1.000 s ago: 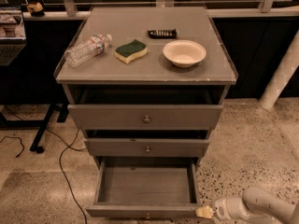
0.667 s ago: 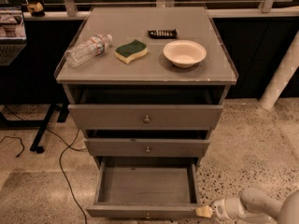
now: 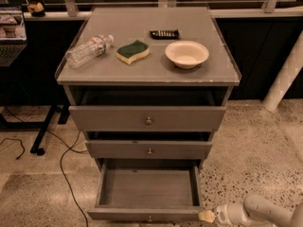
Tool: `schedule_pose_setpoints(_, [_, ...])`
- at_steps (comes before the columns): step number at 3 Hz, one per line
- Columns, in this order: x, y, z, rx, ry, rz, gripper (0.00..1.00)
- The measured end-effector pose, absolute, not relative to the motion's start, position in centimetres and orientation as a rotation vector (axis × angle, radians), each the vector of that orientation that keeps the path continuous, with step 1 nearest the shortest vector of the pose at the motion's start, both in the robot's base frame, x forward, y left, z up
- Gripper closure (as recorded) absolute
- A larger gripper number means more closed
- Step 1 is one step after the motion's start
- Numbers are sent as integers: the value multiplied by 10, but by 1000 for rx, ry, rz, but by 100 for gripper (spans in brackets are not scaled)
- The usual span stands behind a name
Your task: Close bottom drawer
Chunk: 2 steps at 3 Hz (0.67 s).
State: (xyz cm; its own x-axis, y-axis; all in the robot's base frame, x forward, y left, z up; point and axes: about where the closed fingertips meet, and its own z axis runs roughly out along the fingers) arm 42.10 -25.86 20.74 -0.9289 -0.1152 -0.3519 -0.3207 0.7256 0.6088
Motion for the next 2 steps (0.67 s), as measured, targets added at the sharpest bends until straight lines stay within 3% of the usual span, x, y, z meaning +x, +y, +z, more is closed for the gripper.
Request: schedule_pose_setpoints(2, [419,-256,198,-346,2624,951,100])
